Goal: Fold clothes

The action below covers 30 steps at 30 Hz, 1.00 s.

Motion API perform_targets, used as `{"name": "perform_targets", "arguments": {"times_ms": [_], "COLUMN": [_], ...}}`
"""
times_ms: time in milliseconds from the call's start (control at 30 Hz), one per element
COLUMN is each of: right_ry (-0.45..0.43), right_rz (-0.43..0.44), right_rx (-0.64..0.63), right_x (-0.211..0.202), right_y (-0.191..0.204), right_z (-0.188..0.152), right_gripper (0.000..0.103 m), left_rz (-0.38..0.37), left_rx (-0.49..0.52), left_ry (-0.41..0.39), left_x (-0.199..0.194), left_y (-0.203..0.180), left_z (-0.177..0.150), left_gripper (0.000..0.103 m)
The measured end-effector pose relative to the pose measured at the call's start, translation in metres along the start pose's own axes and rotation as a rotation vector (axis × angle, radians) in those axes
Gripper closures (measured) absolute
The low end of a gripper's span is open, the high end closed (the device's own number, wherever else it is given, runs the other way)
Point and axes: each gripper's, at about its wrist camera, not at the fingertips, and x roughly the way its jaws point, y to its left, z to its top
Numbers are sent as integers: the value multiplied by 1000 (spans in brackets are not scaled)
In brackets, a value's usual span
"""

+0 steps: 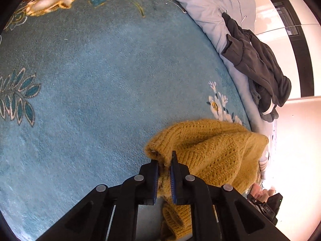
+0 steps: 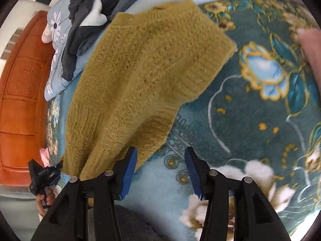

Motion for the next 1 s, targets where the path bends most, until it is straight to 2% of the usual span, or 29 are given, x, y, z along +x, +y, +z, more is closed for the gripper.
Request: {"name": "perform_targets", "arguments": {"times_ms": [133,267,300,333,433,533,667,800,1000], "right_ry": [54,52,47,43,36,5,-85,-203,-339], "right_rz": [57,34,39,52,56,56,176,264,333], "right_rx": [90,113,120,134,188,194,157,32,-150], "right_x": [29,37,37,37,42,39,0,-68,-159], "right_y": [-1,5,7,8,9,13,33,72,122], "right_z": [1,2,4,4,2,0,9,31,51], "right_gripper": [53,53,61,76,89,93,94,94,94], "left_rz": [-9,-14,-12,-12,-22,-24,-50,-158,-296], "left_rx": [-19,-34,-38,-45,-69,-61,-25,5,111], "left_ry": [8,14,15,16,14,0,-41,-123,-218], "left_x": [2,9,10,11,10,4,-18,-63,-136], "left_y": [6,7,8,9,11,9,-8,-38,-90], "left_z": [6,9,9,10,11,10,11,15,6], "left_gripper": [93,93,93,93,92,93,94,95,95]}}
